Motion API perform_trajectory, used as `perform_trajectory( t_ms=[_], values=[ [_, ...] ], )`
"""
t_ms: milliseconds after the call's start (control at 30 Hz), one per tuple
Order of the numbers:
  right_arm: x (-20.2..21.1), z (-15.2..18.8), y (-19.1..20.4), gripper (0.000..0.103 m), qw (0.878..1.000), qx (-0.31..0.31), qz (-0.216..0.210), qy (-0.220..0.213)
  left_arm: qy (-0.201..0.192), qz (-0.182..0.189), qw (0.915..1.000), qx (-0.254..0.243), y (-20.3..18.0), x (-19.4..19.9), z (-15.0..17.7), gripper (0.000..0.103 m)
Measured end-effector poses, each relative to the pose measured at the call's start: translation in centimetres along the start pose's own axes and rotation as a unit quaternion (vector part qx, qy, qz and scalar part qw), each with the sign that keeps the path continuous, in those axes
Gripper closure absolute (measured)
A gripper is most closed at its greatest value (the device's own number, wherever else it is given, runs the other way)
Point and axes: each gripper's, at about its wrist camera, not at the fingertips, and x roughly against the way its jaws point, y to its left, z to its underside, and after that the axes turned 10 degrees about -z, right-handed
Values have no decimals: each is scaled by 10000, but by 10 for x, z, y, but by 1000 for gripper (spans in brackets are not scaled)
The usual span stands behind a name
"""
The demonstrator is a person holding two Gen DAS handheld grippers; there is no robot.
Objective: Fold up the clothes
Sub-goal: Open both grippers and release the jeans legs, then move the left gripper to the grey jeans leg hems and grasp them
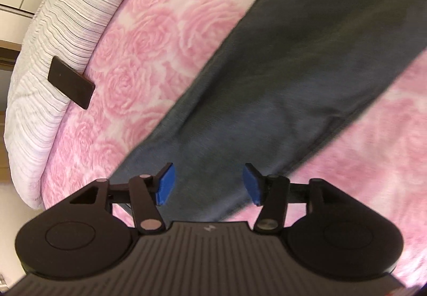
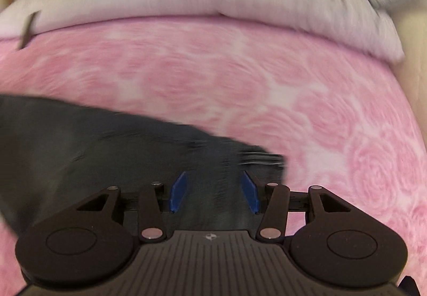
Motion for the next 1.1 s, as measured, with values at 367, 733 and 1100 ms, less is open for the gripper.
perform_trajectory(
  t_ms=[367,733,1100],
  values=[
    [31,71,146,42,9926,-72,-1197,203,-66,-45,9999,-66,-38,25,84,40],
    [13,52,297,42,9918,343,-1199,270,-705,-500,9945,-589,-4,-20,189,40],
    [-38,24,454,39,9964,286,-707,381,-2612,651,9631,-47,102,-86,198,41]
  ],
)
